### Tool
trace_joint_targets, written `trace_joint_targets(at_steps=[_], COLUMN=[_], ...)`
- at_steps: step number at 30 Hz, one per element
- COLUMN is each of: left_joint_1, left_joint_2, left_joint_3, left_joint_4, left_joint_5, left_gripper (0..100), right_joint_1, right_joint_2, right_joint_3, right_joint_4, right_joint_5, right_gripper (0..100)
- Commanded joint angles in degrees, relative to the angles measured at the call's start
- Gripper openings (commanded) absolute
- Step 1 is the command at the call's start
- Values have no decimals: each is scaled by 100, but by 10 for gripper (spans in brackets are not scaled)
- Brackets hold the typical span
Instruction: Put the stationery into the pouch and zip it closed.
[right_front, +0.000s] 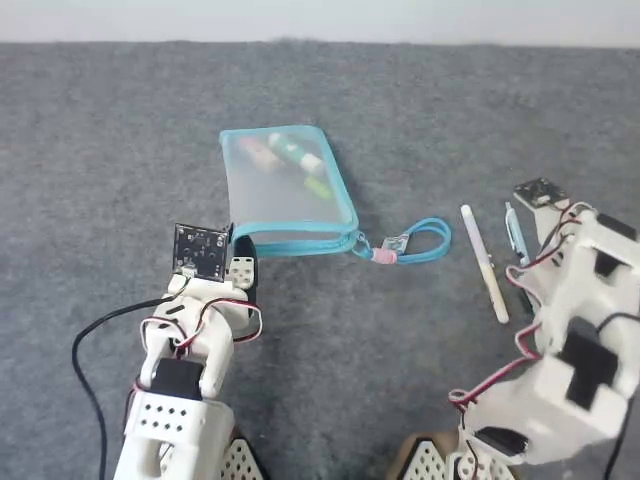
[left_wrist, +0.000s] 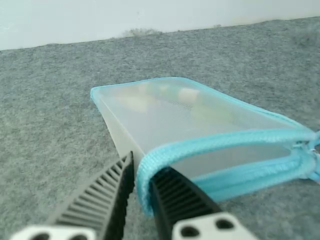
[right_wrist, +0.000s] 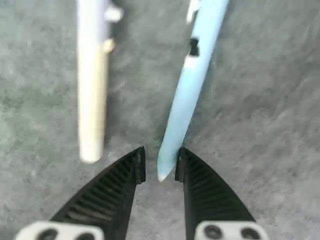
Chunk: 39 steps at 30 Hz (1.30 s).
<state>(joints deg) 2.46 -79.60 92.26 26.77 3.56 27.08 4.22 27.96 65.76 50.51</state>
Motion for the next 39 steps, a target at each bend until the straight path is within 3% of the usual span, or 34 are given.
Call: trace_joint_targets(at_steps=[1, 5, 10, 25, 34, 39], left_joint_1=[-26, -26, -26, -26, -26, -26], left_joint_2=[26, 26, 26, 26, 26, 26], left_joint_3=[-66, -57, -57, -48, -48, -48], left_joint_4=[-167, -167, -167, -158, -158, -158], left_joint_5=[-62, -62, -62, -62, -62, -62], left_gripper=[11, 11, 11, 11, 11, 11], right_joint_1=[-66, -75, 92, -92, -110, -13], right_joint_2=[-602, -602, -602, -602, -602, -760], right_joint_3=[343, 501, 527, 1073, 1081, 1037], right_joint_4=[-347, -505, -505, -1068, -1508, -1473], right_joint_5=[53, 53, 70, 26, 18, -413], right_gripper=[117, 122, 199, 194, 17, 7])
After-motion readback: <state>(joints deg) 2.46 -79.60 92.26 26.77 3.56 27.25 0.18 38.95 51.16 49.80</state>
